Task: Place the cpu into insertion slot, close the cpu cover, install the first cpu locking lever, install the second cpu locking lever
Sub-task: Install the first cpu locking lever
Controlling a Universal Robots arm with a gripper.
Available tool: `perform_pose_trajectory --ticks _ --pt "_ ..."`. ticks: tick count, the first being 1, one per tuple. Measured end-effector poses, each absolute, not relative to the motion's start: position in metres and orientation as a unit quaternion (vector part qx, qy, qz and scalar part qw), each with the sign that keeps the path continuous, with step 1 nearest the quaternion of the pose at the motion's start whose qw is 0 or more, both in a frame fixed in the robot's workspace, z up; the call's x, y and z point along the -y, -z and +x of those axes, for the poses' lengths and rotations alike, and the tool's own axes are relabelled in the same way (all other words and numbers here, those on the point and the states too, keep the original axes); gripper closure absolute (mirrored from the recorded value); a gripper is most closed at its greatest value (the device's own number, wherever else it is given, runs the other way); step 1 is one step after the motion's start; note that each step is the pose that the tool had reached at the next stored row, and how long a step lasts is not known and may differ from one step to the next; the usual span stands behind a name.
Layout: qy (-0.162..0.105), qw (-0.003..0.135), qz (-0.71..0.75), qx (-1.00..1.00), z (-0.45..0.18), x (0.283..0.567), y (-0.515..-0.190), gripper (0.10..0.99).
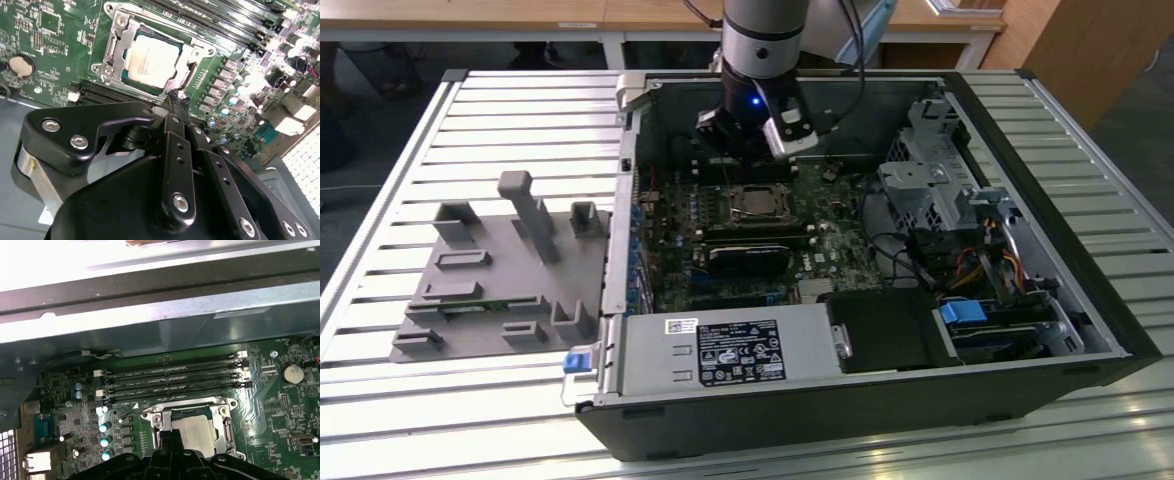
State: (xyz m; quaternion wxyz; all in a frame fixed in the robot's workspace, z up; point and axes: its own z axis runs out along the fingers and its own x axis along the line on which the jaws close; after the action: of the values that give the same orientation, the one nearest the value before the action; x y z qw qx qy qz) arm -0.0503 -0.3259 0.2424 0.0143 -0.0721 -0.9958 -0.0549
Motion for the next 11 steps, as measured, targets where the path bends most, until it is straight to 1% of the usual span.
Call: perform_pose_trajectory --ticks 11 --pt "0.055 0.012 -0.067 0.996 -0.0513 0.3258 -0.248 0.98"
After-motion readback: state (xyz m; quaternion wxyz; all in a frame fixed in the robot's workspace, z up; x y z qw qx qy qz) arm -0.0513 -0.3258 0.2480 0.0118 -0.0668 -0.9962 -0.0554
